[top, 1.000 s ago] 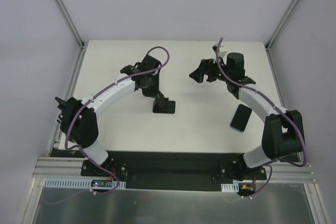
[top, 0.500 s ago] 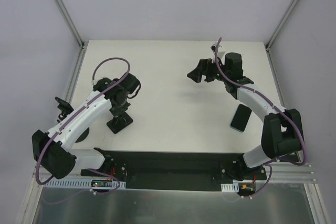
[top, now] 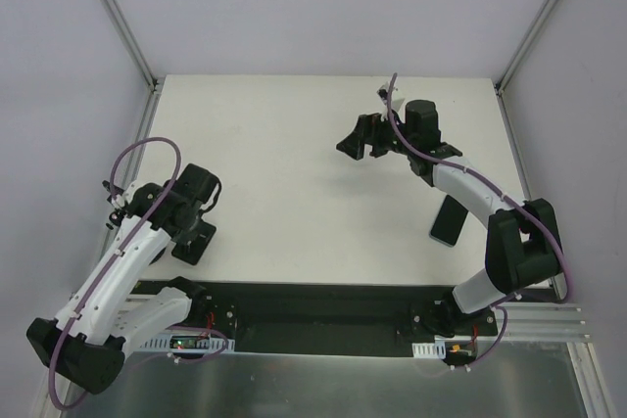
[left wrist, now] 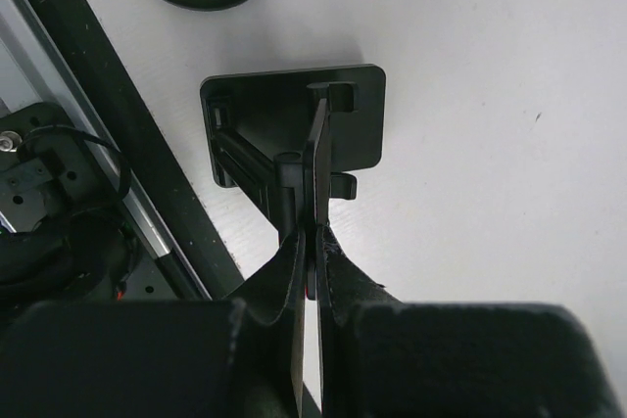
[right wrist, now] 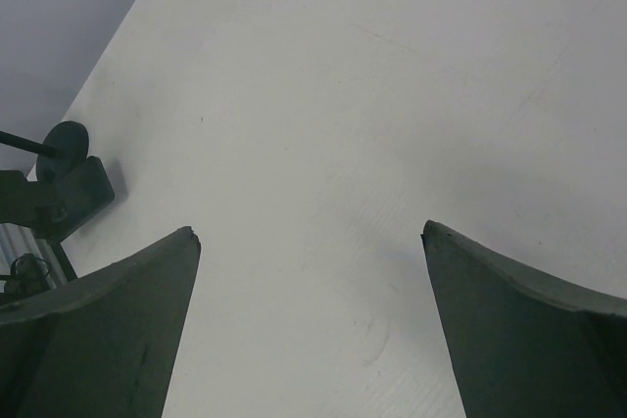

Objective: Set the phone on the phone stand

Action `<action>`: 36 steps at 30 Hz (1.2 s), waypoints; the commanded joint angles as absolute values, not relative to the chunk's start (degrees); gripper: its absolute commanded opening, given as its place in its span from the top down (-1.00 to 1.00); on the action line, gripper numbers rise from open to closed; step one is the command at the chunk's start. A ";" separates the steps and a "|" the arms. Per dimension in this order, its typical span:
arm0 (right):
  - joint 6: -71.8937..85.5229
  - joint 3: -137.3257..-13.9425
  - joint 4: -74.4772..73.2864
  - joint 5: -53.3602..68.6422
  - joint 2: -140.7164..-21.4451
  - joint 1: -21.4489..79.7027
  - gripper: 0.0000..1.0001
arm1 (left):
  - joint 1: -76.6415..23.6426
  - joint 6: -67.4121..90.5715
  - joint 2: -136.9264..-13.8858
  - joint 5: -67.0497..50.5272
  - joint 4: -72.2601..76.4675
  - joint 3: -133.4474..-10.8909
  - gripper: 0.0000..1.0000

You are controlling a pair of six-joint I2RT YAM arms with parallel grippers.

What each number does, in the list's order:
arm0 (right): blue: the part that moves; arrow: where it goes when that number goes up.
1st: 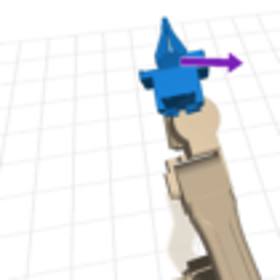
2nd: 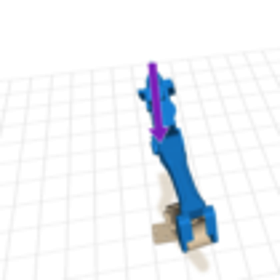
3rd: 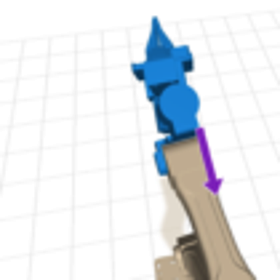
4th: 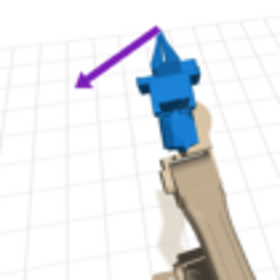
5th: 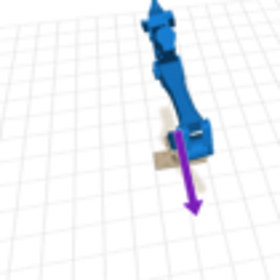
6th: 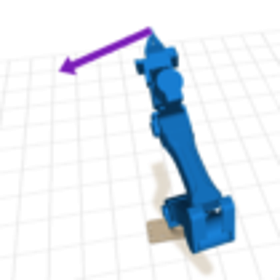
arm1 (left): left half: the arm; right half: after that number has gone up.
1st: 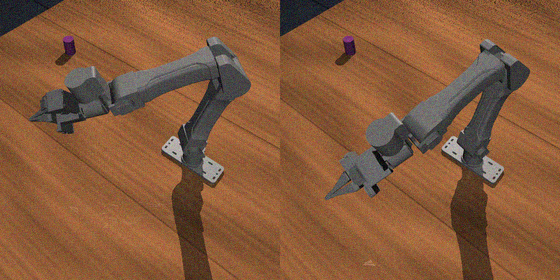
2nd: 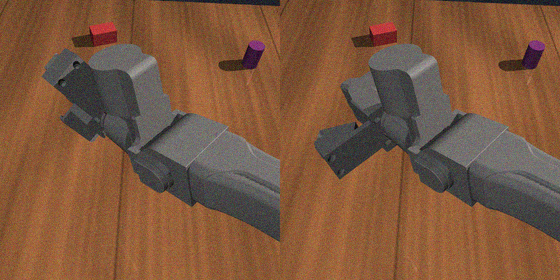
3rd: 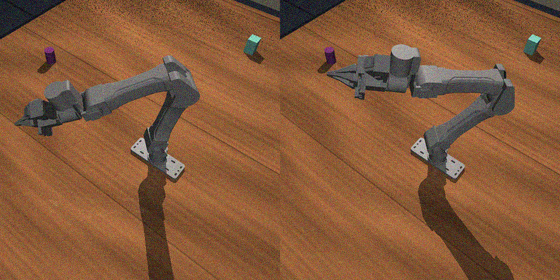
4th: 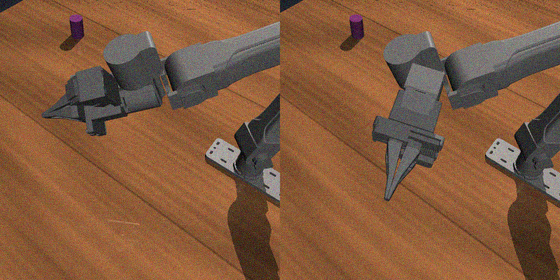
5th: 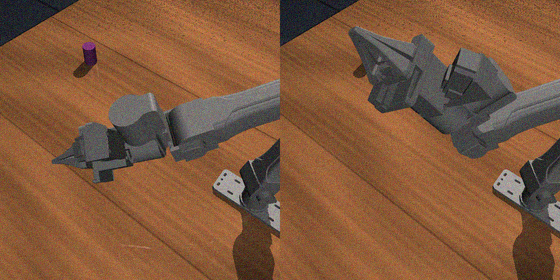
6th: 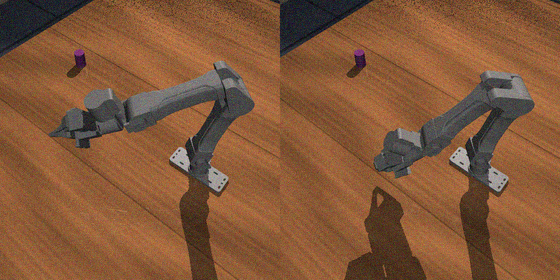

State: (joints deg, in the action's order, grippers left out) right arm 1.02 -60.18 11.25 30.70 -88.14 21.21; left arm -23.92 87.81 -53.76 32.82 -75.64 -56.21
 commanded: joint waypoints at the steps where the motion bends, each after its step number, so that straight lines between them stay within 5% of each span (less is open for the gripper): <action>1: 0.35 -63.02 12.66 30.59 -88.33 21.80 -0.98 | -21.62 88.77 -51.24 35.25 -86.92 -54.06 1.00; 17: 0.35 -64.16 11.43 30.06 -89.38 22.59 -0.98 | -19.78 87.45 -50.98 37.00 -85.61 -51.59 1.00; 18: 0.35 -64.25 11.34 30.06 -89.56 22.67 -0.98 | -19.78 87.36 -50.98 36.65 -85.43 -51.50 0.90; 19: 0.44 -64.25 11.34 30.23 -89.56 22.68 -0.98 | -19.78 87.45 -50.98 36.65 -85.34 -51.42 0.24; 21: -1.32 -64.34 11.34 30.32 -89.56 23.02 -0.98 | -19.78 87.10 -50.89 36.91 -85.34 -51.50 -0.55; 23: -1.58 -64.42 10.81 29.89 -89.47 22.94 -0.98 | -19.78 86.05 -50.28 37.26 -85.43 -52.47 -0.98; 36: -2.02 -64.95 9.76 28.04 -89.65 23.38 -0.98 | -19.78 42.95 -43.69 23.84 -68.24 -67.68 -0.98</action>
State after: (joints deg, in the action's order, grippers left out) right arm -0.95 -61.82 9.17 28.71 -89.73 22.96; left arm -20.49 63.11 -47.46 29.93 -74.43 -64.84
